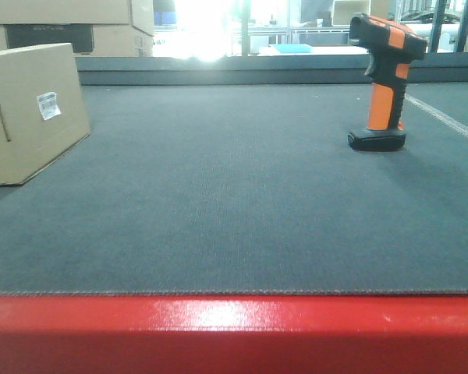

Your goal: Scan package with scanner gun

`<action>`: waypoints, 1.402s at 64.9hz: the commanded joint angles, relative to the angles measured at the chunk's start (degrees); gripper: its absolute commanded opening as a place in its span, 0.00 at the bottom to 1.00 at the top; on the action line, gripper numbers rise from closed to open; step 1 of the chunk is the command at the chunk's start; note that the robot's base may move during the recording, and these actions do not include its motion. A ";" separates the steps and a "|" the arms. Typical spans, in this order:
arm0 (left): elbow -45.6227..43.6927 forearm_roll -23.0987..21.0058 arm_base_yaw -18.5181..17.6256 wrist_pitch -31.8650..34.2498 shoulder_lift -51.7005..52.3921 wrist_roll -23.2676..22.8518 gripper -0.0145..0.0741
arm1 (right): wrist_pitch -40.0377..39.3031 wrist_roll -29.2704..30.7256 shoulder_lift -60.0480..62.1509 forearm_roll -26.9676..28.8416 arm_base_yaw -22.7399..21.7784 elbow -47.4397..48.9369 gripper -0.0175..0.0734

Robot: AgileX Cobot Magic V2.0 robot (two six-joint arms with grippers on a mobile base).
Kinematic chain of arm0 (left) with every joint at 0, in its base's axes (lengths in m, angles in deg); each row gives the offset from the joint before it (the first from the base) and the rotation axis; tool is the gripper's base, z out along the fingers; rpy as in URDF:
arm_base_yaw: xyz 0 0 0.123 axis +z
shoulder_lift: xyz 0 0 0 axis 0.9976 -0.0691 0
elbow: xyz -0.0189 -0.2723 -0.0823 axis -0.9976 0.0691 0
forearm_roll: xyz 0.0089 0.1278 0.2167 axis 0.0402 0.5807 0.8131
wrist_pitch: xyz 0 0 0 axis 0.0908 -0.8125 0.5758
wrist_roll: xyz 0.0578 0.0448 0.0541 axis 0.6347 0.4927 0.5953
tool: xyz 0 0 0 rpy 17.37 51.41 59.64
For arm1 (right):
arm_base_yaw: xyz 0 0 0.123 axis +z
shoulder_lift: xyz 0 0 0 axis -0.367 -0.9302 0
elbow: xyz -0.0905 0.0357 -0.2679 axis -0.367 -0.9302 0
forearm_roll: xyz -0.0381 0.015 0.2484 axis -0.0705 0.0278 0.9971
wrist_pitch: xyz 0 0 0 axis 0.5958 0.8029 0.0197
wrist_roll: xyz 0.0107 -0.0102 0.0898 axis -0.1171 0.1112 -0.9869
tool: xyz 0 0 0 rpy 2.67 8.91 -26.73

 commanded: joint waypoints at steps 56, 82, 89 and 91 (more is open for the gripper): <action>-0.06 -0.30 0.04 0.85 0.23 0.00 0.04 | -1.18 0.18 0.19 0.03 -0.12 0.00 0.01; -0.06 -0.30 0.04 0.85 0.23 0.00 0.04 | -1.18 0.18 0.19 0.03 -0.12 0.00 0.01; -0.06 -0.30 0.04 0.85 0.23 0.00 0.04 | -1.18 0.18 0.19 0.03 -0.12 0.00 0.01; -0.06 -0.30 0.04 0.85 0.23 0.00 0.04 | -1.18 0.18 0.19 0.03 -0.12 0.00 0.01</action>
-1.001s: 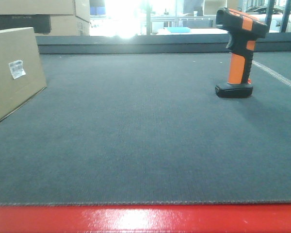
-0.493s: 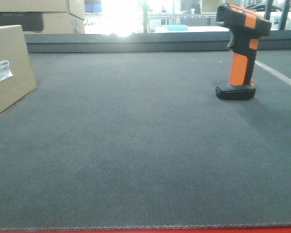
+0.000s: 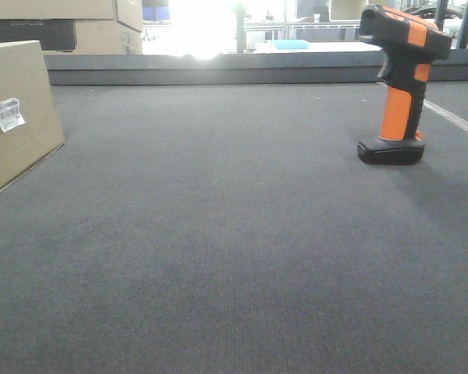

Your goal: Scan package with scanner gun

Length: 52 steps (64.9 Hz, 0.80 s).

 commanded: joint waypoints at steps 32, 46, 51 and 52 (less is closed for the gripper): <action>-0.06 -0.30 0.04 0.85 0.23 0.00 0.04 | -1.18 0.18 0.19 0.03 -0.12 0.00 0.01; -0.06 -0.14 0.04 1.44 0.23 0.00 0.04 | -1.18 0.18 0.19 0.03 -0.12 0.00 0.01; -0.06 0.49 0.04 3.10 0.23 0.00 0.04 | -1.18 0.18 0.19 0.03 -0.12 0.00 0.01; -0.06 0.73 0.04 3.42 0.23 0.00 0.04 | -1.18 0.18 0.19 0.03 -0.12 0.00 0.01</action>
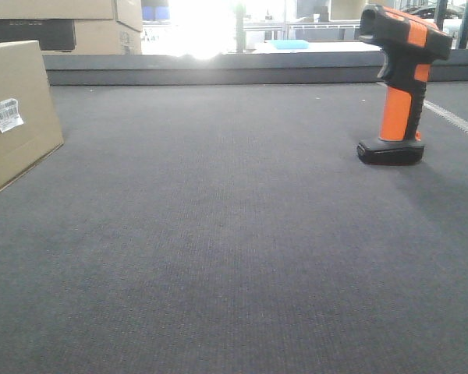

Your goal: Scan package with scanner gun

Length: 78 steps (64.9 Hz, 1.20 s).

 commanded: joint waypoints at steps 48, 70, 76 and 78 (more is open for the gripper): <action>-34.22 0.85 0.04 -16.77 -23.95 0.00 0.04 | -1.18 0.18 0.19 0.03 -0.12 0.00 0.01; -57.60 0.85 0.04 -32.76 -50.09 0.00 0.04 | -1.18 0.18 0.19 0.03 -0.12 0.00 0.01; -60.80 0.85 0.04 -30.43 -54.84 0.00 0.04 | -1.18 0.18 0.19 0.03 -0.12 0.00 0.01; -61.44 0.85 0.04 -28.96 -56.16 0.00 0.04 | -1.18 0.18 0.19 0.03 -0.12 0.00 0.01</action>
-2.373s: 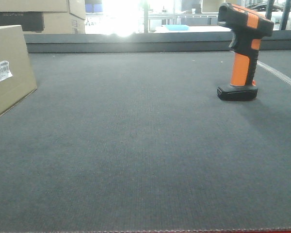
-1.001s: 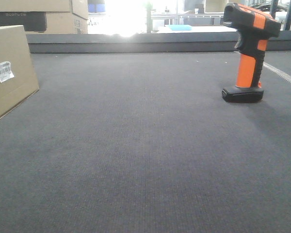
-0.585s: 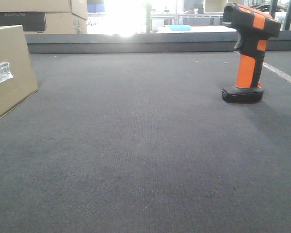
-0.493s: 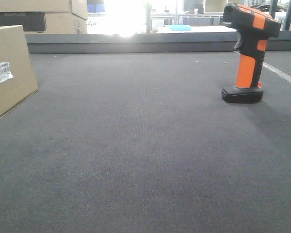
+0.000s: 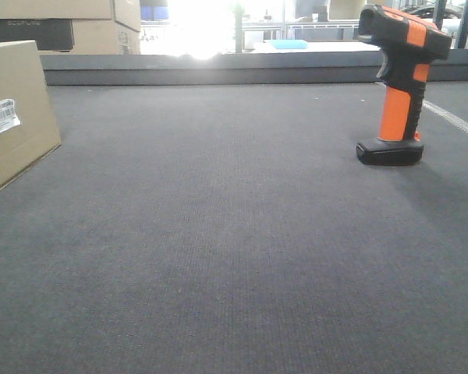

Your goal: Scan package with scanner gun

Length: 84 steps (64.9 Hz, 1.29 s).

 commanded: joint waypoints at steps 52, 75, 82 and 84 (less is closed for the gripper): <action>-19.92 -2.96 4.48 -8.38 -29.86 0.00 0.81 | -1.18 0.18 0.19 0.03 -0.12 0.00 0.01; -19.92 1.65 4.48 -10.75 -34.21 0.00 0.77 | -1.18 0.18 0.19 0.03 -0.12 0.00 0.01; -19.92 1.25 4.35 -12.03 -35.68 0.00 0.77 | -1.18 0.18 0.19 0.03 -0.12 0.00 0.01; -19.92 1.12 4.24 -12.32 -36.02 0.00 0.77 | -1.18 0.18 0.19 0.03 -0.12 0.00 0.01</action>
